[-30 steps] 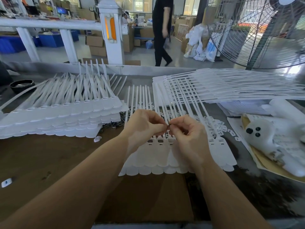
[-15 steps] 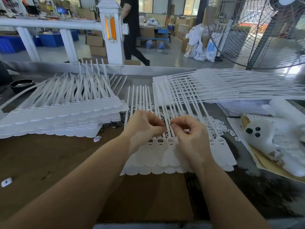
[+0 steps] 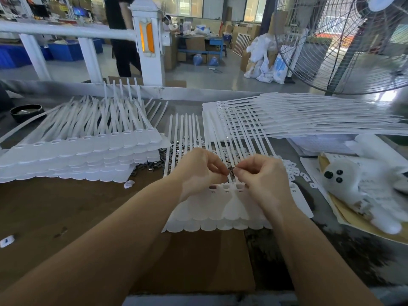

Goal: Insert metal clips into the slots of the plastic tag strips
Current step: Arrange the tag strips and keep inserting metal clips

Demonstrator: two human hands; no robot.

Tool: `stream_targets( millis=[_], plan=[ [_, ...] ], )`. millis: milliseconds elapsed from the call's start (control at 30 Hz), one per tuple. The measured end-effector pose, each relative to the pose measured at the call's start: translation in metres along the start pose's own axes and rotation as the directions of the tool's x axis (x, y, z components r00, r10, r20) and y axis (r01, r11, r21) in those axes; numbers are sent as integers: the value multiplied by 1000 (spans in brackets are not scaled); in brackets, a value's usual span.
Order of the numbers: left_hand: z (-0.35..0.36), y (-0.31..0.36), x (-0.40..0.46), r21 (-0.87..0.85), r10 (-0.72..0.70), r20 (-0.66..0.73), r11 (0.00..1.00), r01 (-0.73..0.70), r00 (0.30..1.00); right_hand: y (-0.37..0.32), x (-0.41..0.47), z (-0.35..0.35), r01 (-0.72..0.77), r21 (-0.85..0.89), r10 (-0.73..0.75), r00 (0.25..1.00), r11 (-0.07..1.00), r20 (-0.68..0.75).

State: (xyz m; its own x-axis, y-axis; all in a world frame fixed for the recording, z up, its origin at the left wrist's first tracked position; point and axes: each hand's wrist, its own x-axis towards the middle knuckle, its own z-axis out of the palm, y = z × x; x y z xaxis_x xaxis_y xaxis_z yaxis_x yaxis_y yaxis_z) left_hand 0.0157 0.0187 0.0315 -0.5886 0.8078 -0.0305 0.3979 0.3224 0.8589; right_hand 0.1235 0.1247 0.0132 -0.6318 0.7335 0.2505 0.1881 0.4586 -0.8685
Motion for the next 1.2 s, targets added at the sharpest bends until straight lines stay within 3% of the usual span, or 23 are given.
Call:
stream_targets(
  millis=[367, 767, 1067, 1200],
  plan=[
    [2, 9, 4, 145, -10, 79, 989, -1, 997, -4, 1, -18, -28, -179, 62, 980, 983, 189],
    [8, 11, 7, 225, 4, 29, 974, -10, 1000, -7, 2, -21, -124, -178, 160, 965, 976, 207],
    [4, 5, 1, 207, 55, 14, 977, -57, 998, -8, 3, -22, -89, -243, 145, 964, 966, 223],
    [7, 0, -5, 285, 106, -19, 954, -96, 994, -7, 2, -23, -72, -272, 146, 954, 960, 261]
  ],
)
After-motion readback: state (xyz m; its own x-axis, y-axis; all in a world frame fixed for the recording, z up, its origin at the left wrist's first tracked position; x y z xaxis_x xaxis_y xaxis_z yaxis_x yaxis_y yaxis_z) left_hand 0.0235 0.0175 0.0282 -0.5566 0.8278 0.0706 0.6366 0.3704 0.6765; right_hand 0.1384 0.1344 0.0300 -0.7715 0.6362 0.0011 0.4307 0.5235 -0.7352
